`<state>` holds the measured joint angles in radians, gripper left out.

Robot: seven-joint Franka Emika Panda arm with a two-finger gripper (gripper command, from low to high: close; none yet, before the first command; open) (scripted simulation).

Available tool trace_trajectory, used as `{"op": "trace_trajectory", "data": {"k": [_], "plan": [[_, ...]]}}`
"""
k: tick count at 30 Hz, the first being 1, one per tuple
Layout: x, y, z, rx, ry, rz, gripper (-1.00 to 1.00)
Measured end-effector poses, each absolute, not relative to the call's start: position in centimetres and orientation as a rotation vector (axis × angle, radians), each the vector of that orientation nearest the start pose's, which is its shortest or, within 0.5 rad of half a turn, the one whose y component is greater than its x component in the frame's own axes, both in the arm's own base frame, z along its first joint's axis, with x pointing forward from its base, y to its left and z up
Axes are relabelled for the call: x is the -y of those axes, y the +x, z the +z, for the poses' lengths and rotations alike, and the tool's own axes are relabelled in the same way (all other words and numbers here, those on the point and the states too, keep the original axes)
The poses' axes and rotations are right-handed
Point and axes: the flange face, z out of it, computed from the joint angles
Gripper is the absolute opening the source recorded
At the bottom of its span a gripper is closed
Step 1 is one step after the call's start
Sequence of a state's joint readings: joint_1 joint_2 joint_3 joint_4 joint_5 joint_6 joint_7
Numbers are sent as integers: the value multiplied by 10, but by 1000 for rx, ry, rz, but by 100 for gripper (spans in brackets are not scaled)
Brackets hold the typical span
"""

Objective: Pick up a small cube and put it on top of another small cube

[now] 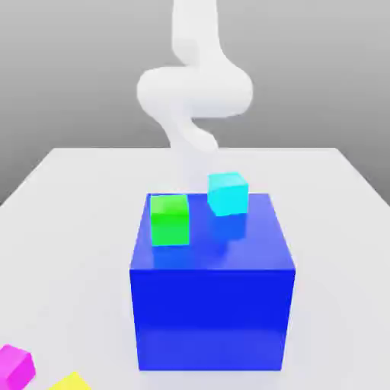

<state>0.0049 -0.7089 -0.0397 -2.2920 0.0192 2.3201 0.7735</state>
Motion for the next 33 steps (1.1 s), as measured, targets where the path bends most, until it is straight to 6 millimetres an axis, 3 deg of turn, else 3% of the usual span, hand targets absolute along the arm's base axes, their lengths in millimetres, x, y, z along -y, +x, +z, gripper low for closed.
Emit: {"op": "trace_trajectory", "data": {"k": [8,16,24,31,33], "plan": [[82,465,578,-1194,-2512,-668,0],[148,512,453,-1350,-2549,-429,0],[217,515,320,-1528,-2585,-211,0],[274,485,209,-1682,-2631,-28,0],[281,481,179,-1698,-2639,-9,0]]}}
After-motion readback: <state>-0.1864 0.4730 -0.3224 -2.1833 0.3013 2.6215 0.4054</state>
